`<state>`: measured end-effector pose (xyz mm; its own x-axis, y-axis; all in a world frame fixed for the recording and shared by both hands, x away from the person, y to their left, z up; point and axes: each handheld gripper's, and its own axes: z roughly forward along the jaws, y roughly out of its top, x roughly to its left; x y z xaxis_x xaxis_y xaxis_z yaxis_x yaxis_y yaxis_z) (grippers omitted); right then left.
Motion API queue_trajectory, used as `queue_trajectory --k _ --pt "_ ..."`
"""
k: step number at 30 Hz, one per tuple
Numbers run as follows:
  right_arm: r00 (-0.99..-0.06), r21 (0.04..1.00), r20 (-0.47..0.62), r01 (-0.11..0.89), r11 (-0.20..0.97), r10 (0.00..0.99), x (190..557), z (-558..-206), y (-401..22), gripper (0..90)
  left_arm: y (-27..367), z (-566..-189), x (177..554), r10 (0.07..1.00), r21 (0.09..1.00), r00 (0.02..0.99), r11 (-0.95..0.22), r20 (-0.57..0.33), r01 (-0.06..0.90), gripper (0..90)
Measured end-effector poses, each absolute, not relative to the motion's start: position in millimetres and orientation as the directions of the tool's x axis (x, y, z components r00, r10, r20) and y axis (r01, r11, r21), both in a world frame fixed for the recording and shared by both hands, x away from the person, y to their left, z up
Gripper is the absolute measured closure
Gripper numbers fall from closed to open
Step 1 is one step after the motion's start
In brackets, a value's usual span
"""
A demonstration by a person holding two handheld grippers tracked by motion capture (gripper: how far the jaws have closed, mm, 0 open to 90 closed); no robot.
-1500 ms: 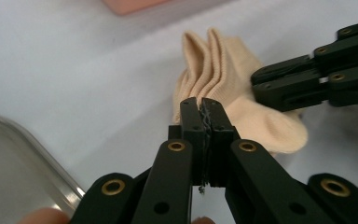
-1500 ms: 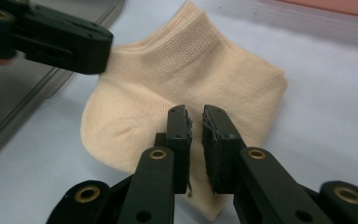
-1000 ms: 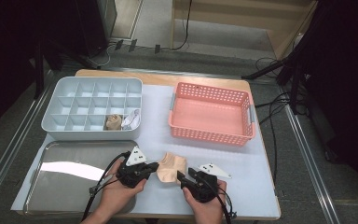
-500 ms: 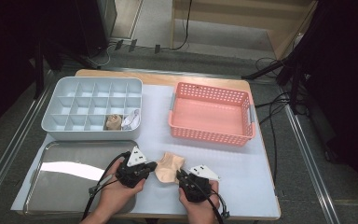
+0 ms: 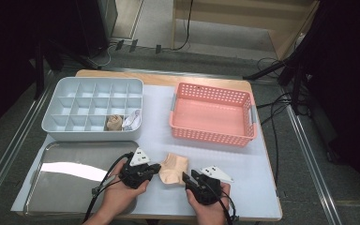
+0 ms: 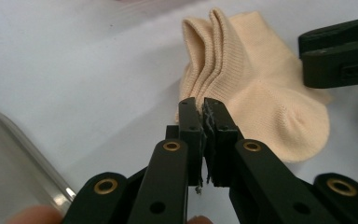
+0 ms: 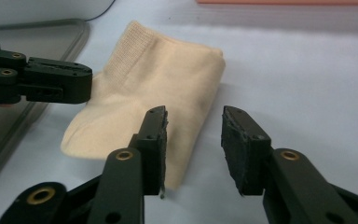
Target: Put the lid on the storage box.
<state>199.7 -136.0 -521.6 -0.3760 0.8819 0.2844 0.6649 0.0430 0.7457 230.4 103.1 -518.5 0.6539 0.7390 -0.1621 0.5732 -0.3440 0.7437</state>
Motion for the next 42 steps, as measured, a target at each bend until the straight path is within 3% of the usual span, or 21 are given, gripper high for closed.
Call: queue_trajectory --k 5,7,10,12,19,27,30,32,42 --pt "-0.373 0.728 0.314 0.685 0.031 0.873 195.3 -528.9 -131.4 59.6 102.3 -520.3 230.5 0.742 0.741 0.652 -0.349 -0.156 0.574 87.2" --pt "-0.380 0.736 0.288 0.676 0.051 0.879 195.2 -531.4 -125.7 64.9 102.5 -520.3 230.7 0.745 0.739 0.651 -0.353 -0.150 0.574 87.4" --pt "-0.403 0.732 0.305 0.679 0.059 0.863 199.0 -532.7 -122.2 82.1 103.6 -520.3 231.6 0.750 0.736 0.645 -0.352 -0.149 0.579 87.4" --pt "-0.396 0.723 0.322 0.690 0.047 0.860 199.9 -531.8 -122.8 84.3 103.5 -520.5 231.7 0.750 0.736 0.644 -0.351 -0.149 0.579 87.5" --pt "-0.401 0.729 0.331 0.684 0.038 0.854 203.8 -528.4 -130.9 85.2 101.2 -520.4 231.6 0.748 0.737 0.642 -0.337 -0.167 0.585 87.2" --pt "-0.431 0.738 0.281 0.668 0.093 0.857 205.4 -522.8 -128.2 84.7 101.1 -502.5 226.7 0.761 0.783 0.625 -0.280 -0.171 0.555 79.4" --pt "-0.433 0.737 0.286 0.670 0.093 0.855 205.7 -522.1 -128.6 84.5 93.4 -497.3 222.9 0.738 0.802 0.653 -0.279 -0.173 0.528 80.9" --pt "-0.435 0.736 0.287 0.671 0.095 0.853 206.2 -520.9 -128.4 84.5 84.3 -495.2 221.4 0.693 0.803 0.698 -0.304 -0.183 0.513 89.3" --pt "-0.456 0.730 0.343 0.680 0.073 0.821 210.3 -511.6 -133.3 85.5 57.5 -517.1 236.7 0.699 0.703 0.700 -0.426 -0.145 0.570 90.0"
